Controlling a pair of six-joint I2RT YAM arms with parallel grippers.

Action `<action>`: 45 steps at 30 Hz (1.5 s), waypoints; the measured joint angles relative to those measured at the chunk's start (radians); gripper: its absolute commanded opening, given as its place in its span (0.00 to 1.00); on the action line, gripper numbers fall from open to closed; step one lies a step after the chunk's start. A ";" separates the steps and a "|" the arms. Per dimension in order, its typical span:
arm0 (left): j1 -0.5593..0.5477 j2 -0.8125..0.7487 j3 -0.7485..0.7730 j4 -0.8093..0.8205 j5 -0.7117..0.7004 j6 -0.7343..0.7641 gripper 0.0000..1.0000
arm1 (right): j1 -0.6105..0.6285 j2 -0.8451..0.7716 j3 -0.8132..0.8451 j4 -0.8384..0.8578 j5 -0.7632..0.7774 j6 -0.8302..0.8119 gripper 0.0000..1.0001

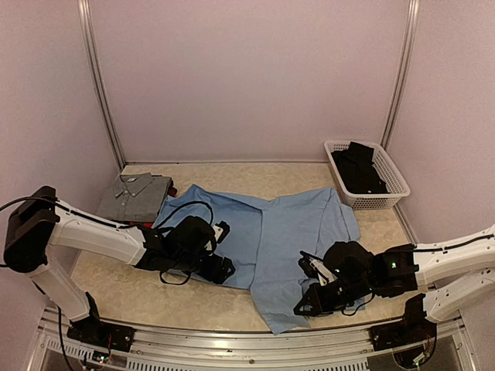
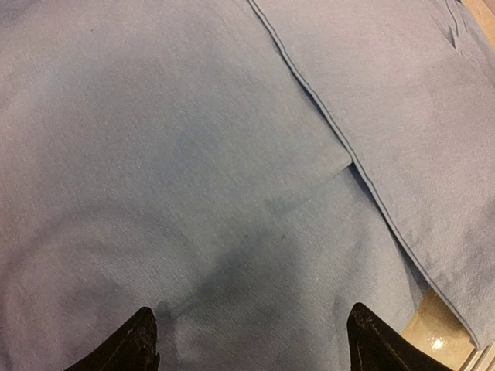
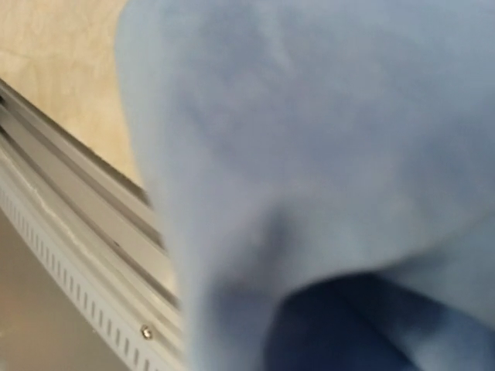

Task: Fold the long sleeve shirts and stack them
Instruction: Pass from the right arm to the left

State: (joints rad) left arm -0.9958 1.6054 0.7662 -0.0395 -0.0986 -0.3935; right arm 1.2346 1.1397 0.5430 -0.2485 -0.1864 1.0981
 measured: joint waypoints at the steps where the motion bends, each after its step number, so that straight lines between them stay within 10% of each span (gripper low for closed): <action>1: 0.000 -0.001 -0.003 0.000 -0.002 -0.002 0.80 | 0.001 -0.001 0.004 -0.003 0.000 -0.001 0.00; 17: -0.007 -0.056 -0.048 0.026 0.002 0.000 0.80 | -0.005 -0.080 0.120 -0.023 0.103 -0.055 0.00; 29: -0.021 -0.277 -0.220 0.299 0.286 0.034 0.85 | -0.070 -0.153 0.101 -0.014 0.184 -0.002 0.00; 45: -0.056 0.040 -0.079 0.538 0.497 0.002 0.69 | -0.085 -0.156 0.081 0.048 0.183 0.000 0.00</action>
State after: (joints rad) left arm -1.0515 1.6455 0.6868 0.4988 0.3981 -0.3912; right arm 1.1496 0.9836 0.6239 -0.2005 -0.0029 1.0985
